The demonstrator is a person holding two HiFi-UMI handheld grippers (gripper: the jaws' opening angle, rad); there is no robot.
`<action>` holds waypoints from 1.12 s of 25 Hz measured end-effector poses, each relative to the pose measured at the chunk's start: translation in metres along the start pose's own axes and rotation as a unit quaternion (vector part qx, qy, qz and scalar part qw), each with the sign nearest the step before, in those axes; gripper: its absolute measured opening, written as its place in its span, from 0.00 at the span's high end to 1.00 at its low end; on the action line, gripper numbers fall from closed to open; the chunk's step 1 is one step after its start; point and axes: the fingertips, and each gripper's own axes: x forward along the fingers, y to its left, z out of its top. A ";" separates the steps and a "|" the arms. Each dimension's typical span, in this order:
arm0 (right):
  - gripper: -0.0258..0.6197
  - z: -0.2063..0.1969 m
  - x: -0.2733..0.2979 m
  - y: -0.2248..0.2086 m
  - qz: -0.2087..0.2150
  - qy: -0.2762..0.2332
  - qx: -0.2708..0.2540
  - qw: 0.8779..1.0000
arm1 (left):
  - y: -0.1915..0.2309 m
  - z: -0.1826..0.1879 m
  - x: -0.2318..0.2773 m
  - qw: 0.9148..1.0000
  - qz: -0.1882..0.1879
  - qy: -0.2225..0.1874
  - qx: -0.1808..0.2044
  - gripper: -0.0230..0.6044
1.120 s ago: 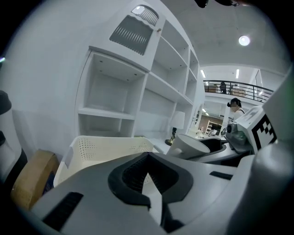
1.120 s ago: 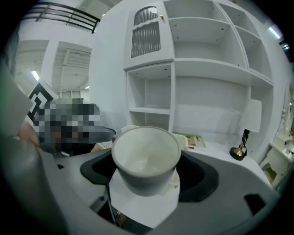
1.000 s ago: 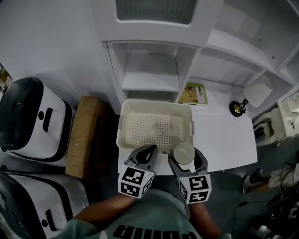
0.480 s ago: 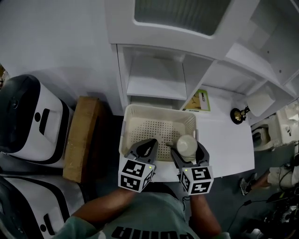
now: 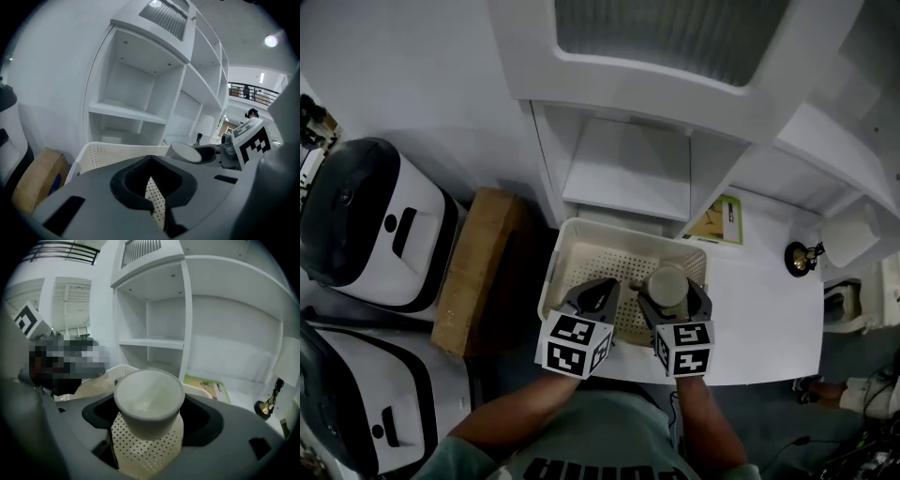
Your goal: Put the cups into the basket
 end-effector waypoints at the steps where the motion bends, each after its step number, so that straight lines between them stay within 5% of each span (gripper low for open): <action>1: 0.37 -0.003 0.007 0.000 0.005 0.006 0.000 1.000 | 0.001 -0.002 0.004 1.000 0.005 0.005 -0.003 0.96; 28: 0.37 -0.057 0.119 -0.023 0.034 0.126 0.008 0.991 | 0.031 -0.038 0.054 0.994 0.037 0.090 -0.057 0.96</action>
